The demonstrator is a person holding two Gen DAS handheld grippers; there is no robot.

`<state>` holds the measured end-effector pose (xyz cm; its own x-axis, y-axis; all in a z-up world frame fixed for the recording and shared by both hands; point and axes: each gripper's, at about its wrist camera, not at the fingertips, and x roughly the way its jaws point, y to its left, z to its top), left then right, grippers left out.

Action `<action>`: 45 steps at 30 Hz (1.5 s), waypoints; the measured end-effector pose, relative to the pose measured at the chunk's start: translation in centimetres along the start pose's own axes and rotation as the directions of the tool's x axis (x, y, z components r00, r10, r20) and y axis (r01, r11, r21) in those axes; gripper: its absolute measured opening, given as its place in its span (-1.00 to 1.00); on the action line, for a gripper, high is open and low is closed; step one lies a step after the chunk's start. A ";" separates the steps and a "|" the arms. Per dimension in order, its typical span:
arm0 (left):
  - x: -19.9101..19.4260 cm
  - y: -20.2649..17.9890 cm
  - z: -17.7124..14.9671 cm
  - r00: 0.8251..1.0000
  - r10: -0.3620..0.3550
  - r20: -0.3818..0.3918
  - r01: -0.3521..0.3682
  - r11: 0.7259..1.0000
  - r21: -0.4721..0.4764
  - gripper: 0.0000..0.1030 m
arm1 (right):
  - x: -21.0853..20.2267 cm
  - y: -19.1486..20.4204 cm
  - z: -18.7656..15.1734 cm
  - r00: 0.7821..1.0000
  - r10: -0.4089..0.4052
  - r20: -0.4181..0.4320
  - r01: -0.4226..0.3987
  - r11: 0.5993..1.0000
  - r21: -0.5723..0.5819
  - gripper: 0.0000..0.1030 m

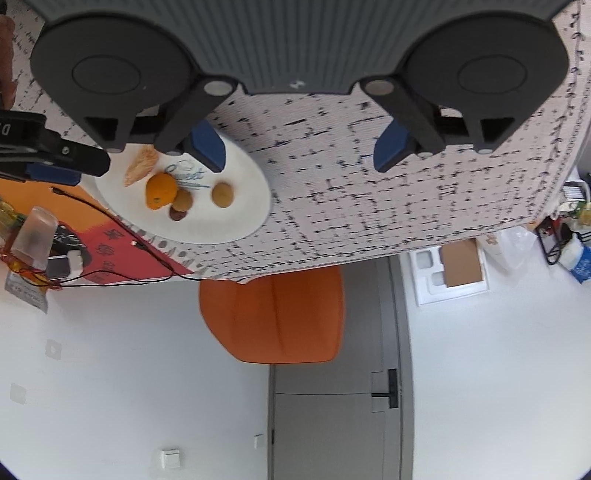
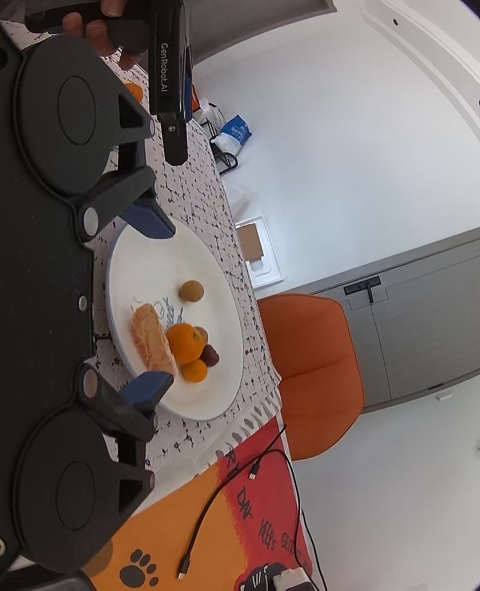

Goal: Organize fruits
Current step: 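Open both tools to release the orange and tan segment into the bowl, then move both open tools back to the remaining fruits on the table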

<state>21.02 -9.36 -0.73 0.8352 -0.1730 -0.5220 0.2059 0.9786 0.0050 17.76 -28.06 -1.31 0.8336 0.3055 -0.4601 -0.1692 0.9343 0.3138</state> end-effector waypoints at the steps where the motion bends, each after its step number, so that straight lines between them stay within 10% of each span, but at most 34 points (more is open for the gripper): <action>1: -0.2 0.2 -0.1 1.000 0.008 0.000 -0.008 1.000 0.000 0.72 | 0.0 0.2 0.0 1.000 0.002 0.000 -0.002 1.000 -0.001 0.65; 21: -3.5 6.5 -2.0 0.996 0.092 0.015 -0.090 0.988 -0.129 0.82 | 1.1 4.5 -0.3 0.998 0.062 -0.022 -0.063 0.997 -0.047 0.99; 45: -5.9 12.7 -5.1 0.985 0.171 -0.026 -0.173 0.954 -0.244 0.77 | 4.3 10.2 -2.1 0.963 0.216 -0.161 -0.235 0.966 -0.111 0.80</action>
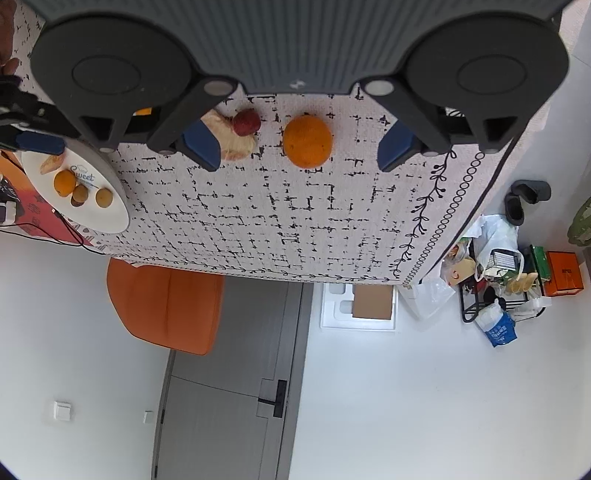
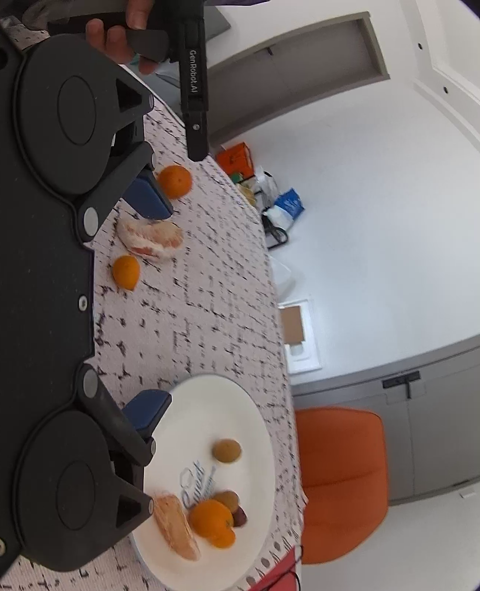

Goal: Organize fruits
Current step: 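Move both open tools back to the remaining fruits on the table, then grasp a second large orange with the left tool while the right tool grasps a tangerine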

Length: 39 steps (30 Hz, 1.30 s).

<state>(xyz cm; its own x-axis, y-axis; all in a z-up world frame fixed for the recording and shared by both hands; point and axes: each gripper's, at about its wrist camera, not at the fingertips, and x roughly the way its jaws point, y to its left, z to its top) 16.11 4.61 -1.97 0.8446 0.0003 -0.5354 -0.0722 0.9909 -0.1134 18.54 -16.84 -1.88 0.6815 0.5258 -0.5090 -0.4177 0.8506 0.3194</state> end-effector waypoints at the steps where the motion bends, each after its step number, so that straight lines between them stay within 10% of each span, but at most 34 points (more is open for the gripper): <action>1: 0.1 0.0 -0.1 1.000 -0.001 -0.001 0.001 1.000 0.003 0.77 | 0.2 0.1 -0.1 1.000 0.004 -0.014 -0.004 1.000 -0.002 0.71; 20: 2.9 1.8 -1.6 0.997 -0.053 -0.048 0.052 0.998 -0.017 0.31 | 4.5 2.4 -1.2 0.986 -0.005 -0.166 -0.007 0.997 -0.076 0.02; 24: 3.5 1.9 -1.7 0.997 -0.060 -0.050 0.060 0.998 -0.009 0.31 | 4.9 2.8 -1.2 0.985 -0.020 -0.172 0.004 0.996 -0.094 -0.48; 34: 4.9 2.0 -1.8 0.995 -0.075 -0.068 0.076 0.997 0.003 0.24 | 4.8 2.5 -0.9 0.988 -0.038 -0.151 0.026 0.996 -0.081 -0.49; 39: 5.5 1.8 -1.8 0.994 -0.082 -0.076 0.082 0.997 -0.007 -0.09 | 4.4 2.1 -0.8 0.989 -0.048 -0.139 0.039 0.997 -0.069 -0.50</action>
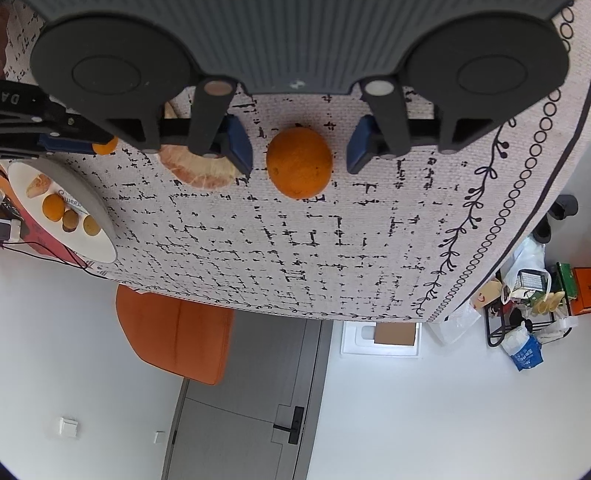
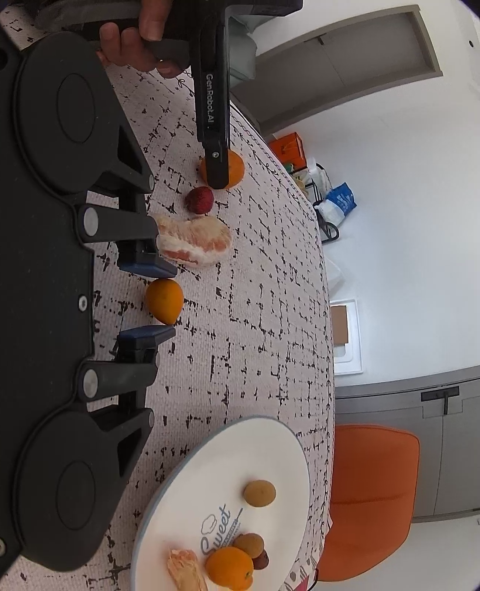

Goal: Organize fruits
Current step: 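Grasp a second large orange with the left tool while the right tool grasps a tangerine, then carry the orange and tangerine over the white bowl with both tools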

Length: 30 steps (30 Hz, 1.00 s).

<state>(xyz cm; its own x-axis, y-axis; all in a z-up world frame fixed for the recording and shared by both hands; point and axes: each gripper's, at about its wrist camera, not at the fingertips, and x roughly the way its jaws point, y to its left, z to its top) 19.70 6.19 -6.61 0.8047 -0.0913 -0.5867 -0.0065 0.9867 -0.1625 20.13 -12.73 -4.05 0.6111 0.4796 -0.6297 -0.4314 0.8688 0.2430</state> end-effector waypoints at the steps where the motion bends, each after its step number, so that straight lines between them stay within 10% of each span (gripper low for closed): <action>1: 0.1 0.0 0.0 1.000 0.001 -0.008 -0.001 1.000 0.000 -0.16 | -0.1 0.0 0.0 1.000 0.000 0.002 0.000 1.000 0.001 -0.50; 30: -3.4 -3.9 0.7 0.997 -0.044 0.059 0.041 0.998 0.052 -0.29 | -3.9 -1.7 -0.4 0.995 0.020 0.096 -0.022 1.000 0.015 -0.53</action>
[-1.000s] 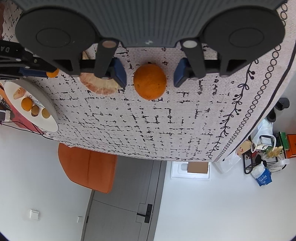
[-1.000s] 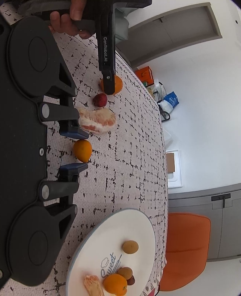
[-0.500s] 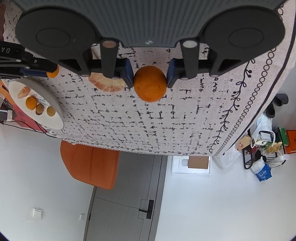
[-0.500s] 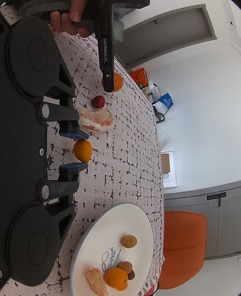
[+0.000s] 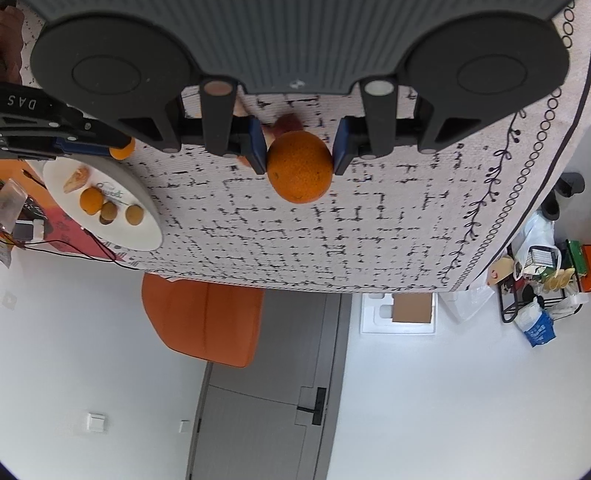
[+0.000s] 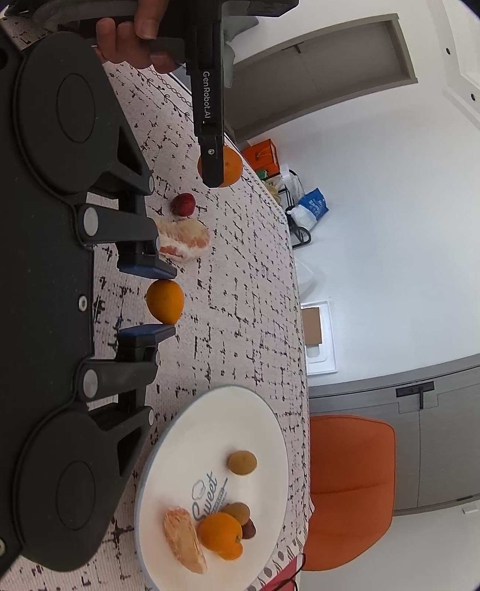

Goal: Organize fruits
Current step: 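Carry the orange and tangerine over the white bowl with both tools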

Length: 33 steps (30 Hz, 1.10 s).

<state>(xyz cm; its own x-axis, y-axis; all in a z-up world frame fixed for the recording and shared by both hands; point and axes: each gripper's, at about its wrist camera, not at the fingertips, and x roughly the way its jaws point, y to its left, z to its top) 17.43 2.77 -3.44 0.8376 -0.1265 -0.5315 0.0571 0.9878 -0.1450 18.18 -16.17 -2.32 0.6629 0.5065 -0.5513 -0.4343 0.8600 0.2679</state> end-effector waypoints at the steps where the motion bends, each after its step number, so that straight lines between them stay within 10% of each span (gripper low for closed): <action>1: 0.0 -0.3 0.1 1.000 -0.004 0.000 0.004 1.000 0.004 -0.29 | -0.1 -0.2 0.1 1.000 -0.003 0.004 0.003 1.000 0.004 -0.53; 20: 2.1 -5.9 1.2 0.996 -0.086 -0.008 0.086 0.993 0.083 -0.29 | -3.1 -5.3 0.7 0.991 -0.112 0.078 0.105 0.991 0.088 -0.53; 33: 3.7 -9.6 1.9 0.990 -0.137 -0.025 0.139 0.981 0.139 -0.29 | -5.2 -8.6 0.4 0.977 -0.172 0.124 0.153 0.977 0.150 -0.18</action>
<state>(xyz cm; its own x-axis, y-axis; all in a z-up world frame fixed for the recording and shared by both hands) 21.01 -6.96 -2.39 0.8079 -0.2626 -0.5276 0.2479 0.9636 -0.1001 18.72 -26.21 -1.43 0.7983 0.3548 -0.4867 -0.2313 0.9267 0.2962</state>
